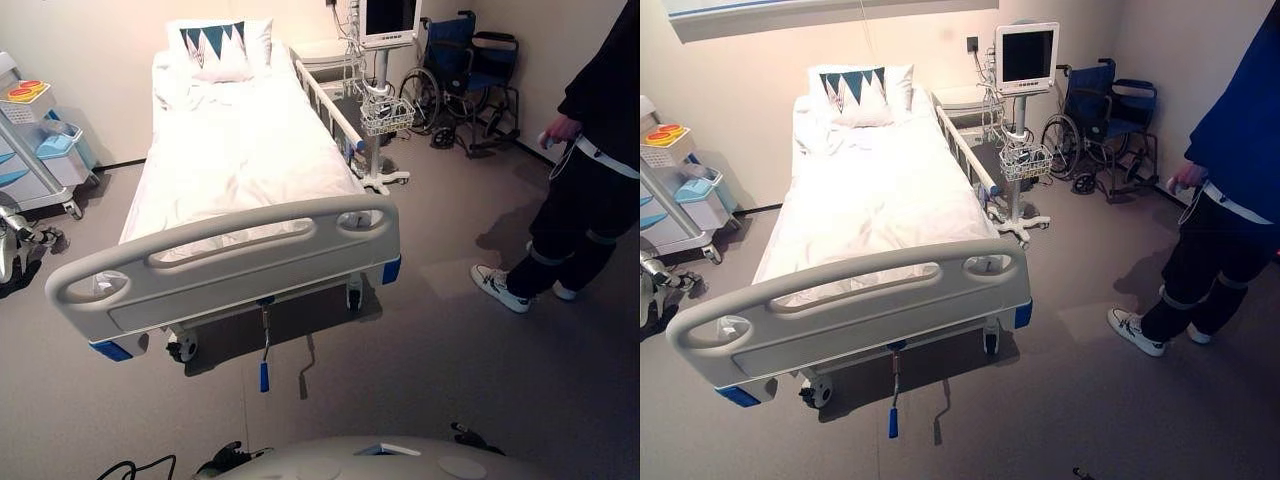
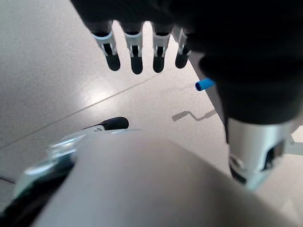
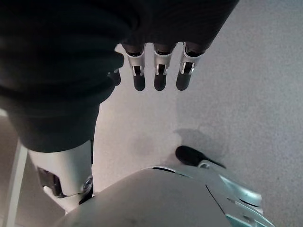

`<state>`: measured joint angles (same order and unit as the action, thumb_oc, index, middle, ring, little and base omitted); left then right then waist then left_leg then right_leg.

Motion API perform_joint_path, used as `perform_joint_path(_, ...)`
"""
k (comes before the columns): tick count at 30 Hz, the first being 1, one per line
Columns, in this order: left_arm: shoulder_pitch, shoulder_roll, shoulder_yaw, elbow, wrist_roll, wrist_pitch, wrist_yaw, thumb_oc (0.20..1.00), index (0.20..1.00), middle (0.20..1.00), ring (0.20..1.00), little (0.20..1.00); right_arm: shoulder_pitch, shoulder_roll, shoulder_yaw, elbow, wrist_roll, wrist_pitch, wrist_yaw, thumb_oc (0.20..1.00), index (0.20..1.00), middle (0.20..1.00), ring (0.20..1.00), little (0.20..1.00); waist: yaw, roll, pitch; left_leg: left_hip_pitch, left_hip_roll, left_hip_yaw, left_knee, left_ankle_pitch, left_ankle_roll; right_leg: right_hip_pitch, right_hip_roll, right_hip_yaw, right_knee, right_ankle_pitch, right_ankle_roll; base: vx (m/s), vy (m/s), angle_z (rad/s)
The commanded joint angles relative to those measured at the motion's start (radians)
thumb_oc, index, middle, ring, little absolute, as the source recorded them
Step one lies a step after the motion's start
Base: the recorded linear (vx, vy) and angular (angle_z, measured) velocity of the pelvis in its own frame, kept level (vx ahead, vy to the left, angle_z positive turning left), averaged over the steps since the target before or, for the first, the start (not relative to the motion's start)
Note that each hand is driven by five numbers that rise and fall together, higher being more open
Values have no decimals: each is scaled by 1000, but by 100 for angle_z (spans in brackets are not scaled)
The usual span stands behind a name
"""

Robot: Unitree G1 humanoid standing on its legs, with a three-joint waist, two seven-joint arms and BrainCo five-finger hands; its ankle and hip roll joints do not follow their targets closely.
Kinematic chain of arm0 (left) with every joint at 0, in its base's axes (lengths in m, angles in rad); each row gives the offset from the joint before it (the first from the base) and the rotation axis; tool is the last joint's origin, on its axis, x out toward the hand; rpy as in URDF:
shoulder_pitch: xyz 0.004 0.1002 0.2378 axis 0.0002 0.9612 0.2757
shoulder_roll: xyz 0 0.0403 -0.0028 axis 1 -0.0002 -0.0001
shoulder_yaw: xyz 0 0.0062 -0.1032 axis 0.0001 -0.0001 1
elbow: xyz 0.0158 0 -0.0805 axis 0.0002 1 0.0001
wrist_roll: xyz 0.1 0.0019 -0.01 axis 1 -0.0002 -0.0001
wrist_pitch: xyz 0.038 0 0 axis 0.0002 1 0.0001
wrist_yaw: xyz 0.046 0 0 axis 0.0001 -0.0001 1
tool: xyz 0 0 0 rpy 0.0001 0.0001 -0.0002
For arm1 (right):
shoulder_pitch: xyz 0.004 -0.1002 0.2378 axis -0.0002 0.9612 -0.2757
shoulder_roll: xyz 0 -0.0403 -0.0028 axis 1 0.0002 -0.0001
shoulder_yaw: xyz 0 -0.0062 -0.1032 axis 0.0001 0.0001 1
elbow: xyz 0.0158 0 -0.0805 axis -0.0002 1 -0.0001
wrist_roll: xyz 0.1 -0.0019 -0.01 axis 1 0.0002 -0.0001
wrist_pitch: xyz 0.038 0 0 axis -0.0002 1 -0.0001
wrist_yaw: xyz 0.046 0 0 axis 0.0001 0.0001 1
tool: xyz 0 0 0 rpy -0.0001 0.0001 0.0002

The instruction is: Raise the hospital bed

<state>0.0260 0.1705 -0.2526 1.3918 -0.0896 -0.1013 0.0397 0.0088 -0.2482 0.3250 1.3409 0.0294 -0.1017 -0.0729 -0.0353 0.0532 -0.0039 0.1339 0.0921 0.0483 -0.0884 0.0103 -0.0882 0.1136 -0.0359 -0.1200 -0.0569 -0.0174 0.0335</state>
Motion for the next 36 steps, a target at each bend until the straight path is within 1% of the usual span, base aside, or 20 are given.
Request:
perform_joint_path(1,-73,-31,36,49,23,-7,9,1000,1000,1000,1000,1000,-76,18,-7,78,8,4,-5,1000,1000,1000,1000,1000,26,-68,38,9,-66,-14,23,-28,72,-55,-39,18,68,57,69,-32,-3,-1)
perform_joint_path(8,-87,-19,69,52,-19,-8,20,1000,1000,1000,1000,1000,-88,-1,-27,76,33,2,-13,1000,1000,1000,1000,1000,23,-75,67,-23,-70,-18,22,-13,74,-88,-38,19,73,65,68,-20,-2,0)
perform_joint_path(11,-116,-9,80,42,-56,-14,41,1000,1000,1000,1000,1000,-122,-26,-39,67,60,2,-24,1000,1000,1000,1000,1000,22,-76,114,-87,-70,-19,24,14,71,-151,-43,13,80,80,69,-140,4,2)
perform_joint_path(12,-117,-9,80,43,-56,-14,41,1000,1000,1000,1000,1000,-123,-26,-39,67,60,2,-24,1000,1000,1000,1000,1000,22,-76,113,-88,-70,-19,24,14,71,-152,-43,13,81,80,69,-114,3,2)
perform_joint_path(13,-129,-8,79,37,-69,-18,52,1000,1000,1000,1000,1000,-135,-33,-41,63,67,1,-31,1000,1000,1000,1000,1000,22,-77,135,-120,-71,-18,24,27,70,-183,-45,9,81,90,69,-60,4,2)
perform_joint_path(14,-129,-8,79,37,-69,-18,52,1000,1000,1000,1000,1000,-135,-33,-41,64,67,1,-31,1000,1000,1000,1000,1000,22,-77,134,-120,-71,-18,24,27,70,-183,-45,9,82,90,69,-146,19,5)
perform_joint_path(15,-145,-9,72,28,-86,-21,62,1000,1000,1000,1000,1000,-150,-42,-44,57,79,-1,-42,1000,1000,1000,1000,1000,22,-76,163,-155,-72,-17,21,42,67,-214,-50,7,78,103,72,-125,25,6)
perform_joint_path(17,-162,-10,66,19,-107,-27,67,1000,1000,1000,1000,1000,-165,-49,-48,50,95,-5,-52,1000,1000,1000,1000,1000,20,-74,192,-194,-73,-18,20,56,66,-252,-51,8,77,114,73,-121,32,6)
perform_joint_path(18,-162,-10,66,19,-107,-27,67,1000,1000,1000,1000,1000,-165,-49,-48,50,95,-5,-52,1000,1000,1000,1000,1000,20,-74,192,-194,-73,-18,20,56,66,-253,-51,8,77,114,73,-103,41,6)
perform_joint_path(19,-177,-11,58,9,-127,-31,76,1000,1000,1000,1000,1000,-181,-55,-48,43,109,-8,-65,1000,1000,1000,1000,1000,19,-74,218,-227,-73,-15,17,67,65,-284,-53,10,72,127,74,-64,27,4)
perform_joint_path(20,-177,-11,58,9,-127,-31,76,1000,1000,1000,1000,1000,-181,-55,-48,44,109,-8,-65,1000,1000,1000,1000,1000,19,-74,217,-228,-73,-14,17,67,65,-285,-53,10,72,127,74,-110,54,2)
perform_joint_path(22,-207,-7,55,-10,-172,-41,93,1000,1000,1000,1000,1000,-208,-64,-43,31,127,-15,-84,1000,1000,1000,1000,1000,18,-73,258,-273,-76,-13,14,81,64,-326,-54,17,63,142,75,-93,45,-1)
perform_joint_path(28,-289,2,45,-70,-278,-63,119,1000,1000,1000,1000,1000,-271,-82,-29,-7,164,-26,-115,1000,1000,1000,1000,1000,11,-68,329,-342,-82,-14,13,100,64,-402,-56,28,70,160,76,-73,38,0)
perform_joint_path(30,-323,11,39,-84,-300,-62,124,1000,1000,1000,1000,1000,-299,-89,-26,-18,179,-28,-126,1000,1000,1000,1000,1000,9,-65,348,-360,-83,-12,13,106,63,-422,-59,28,73,166,77,-73,44,-4)
perform_joint_path(32,-336,22,45,-93,-312,-69,124,1000,1000,1000,1000,1000,-286,-87,-27,-21,180,-29,-140,1000,1000,1000,1000,1000,2,-65,361,-373,-82,-5,12,109,63,-438,-61,37,73,175,80,-66,66,-6)
perform_joint_path(33,-349,31,44,-120,-323,-73,133,1000,1000,1000,1000,1000,-279,-89,-26,-61,182,-40,-144,1000,1000,1000,1000,1000,-1,-67,367,-379,-82,-1,12,110,63,-448,-60,41,73,178,82,-71,64,-9)
perform_joint_path(36,-383,57,45,-165,-346,-80,159,1000,1000,1000,1000,1000,-259,-89,-28,-103,184,-42,-160,1000,1000,1000,1000,1000,-7,-76,380,-399,-81,7,13,115,61,-469,-59,47,73,185,83,-62,35,-18)
